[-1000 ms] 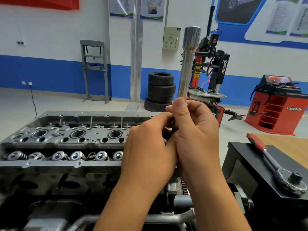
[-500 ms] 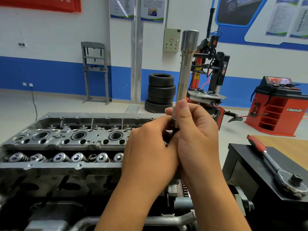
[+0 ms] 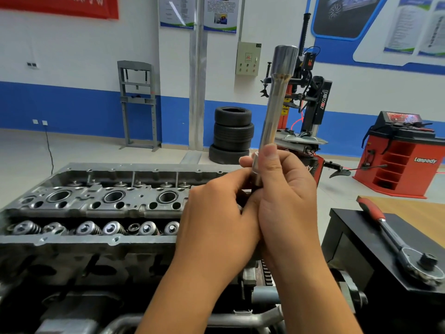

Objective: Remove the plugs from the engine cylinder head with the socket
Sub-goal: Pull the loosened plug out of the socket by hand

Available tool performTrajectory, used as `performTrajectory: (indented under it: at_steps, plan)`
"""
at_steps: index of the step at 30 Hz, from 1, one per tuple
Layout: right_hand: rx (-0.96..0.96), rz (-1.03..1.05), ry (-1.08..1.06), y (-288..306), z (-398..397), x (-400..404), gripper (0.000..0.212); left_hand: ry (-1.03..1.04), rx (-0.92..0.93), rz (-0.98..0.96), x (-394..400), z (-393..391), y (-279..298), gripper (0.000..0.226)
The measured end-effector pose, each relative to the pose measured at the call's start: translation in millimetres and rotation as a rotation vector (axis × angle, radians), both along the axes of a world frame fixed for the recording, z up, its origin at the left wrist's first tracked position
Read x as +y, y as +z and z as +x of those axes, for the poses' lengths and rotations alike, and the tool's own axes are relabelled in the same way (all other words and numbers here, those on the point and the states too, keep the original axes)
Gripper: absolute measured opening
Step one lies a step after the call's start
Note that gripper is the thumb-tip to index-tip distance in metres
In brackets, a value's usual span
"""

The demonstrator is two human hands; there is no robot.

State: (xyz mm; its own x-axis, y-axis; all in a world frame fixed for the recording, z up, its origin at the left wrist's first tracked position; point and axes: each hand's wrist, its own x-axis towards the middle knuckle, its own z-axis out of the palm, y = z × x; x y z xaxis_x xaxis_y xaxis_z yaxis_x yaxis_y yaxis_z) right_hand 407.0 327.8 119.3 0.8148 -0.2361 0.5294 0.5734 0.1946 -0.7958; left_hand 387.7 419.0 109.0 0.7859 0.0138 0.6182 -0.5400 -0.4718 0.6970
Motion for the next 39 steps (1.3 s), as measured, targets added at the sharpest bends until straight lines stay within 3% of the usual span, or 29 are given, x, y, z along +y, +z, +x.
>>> performTrajectory:
  at_steps: [3,13,18,23,33,37,39]
  plan:
    - [0.012,-0.016,-0.015,1.0,0.8,0.5,0.034,-0.070,0.019,-0.012,1.5,-0.8,2.4,0.024]
    - [-0.023,0.004,-0.012,0.0,0.2,0.2,0.030,0.032,-0.002,-0.023,-0.8,-0.1,-1.3,0.027]
    - [-0.024,-0.029,-0.045,0.0,3.0,0.4,0.041,-0.067,0.040,-0.025,0.9,-0.8,2.9,0.026]
    - [-0.006,0.046,0.039,2.1,-2.3,0.7,0.021,-0.021,0.034,-0.028,-0.3,-0.6,1.3,0.027]
    - [0.003,0.002,-0.023,0.1,0.2,1.0,0.040,-0.067,0.015,-0.014,1.8,-1.7,2.8,0.026]
    - [0.013,0.075,0.053,1.1,-2.4,-0.4,0.024,-0.016,0.019,-0.024,0.7,-0.4,-0.1,0.024]
    - [0.011,0.082,0.034,1.2,-3.4,-0.1,0.027,0.014,0.010,-0.001,0.4,-0.4,-1.2,0.026]
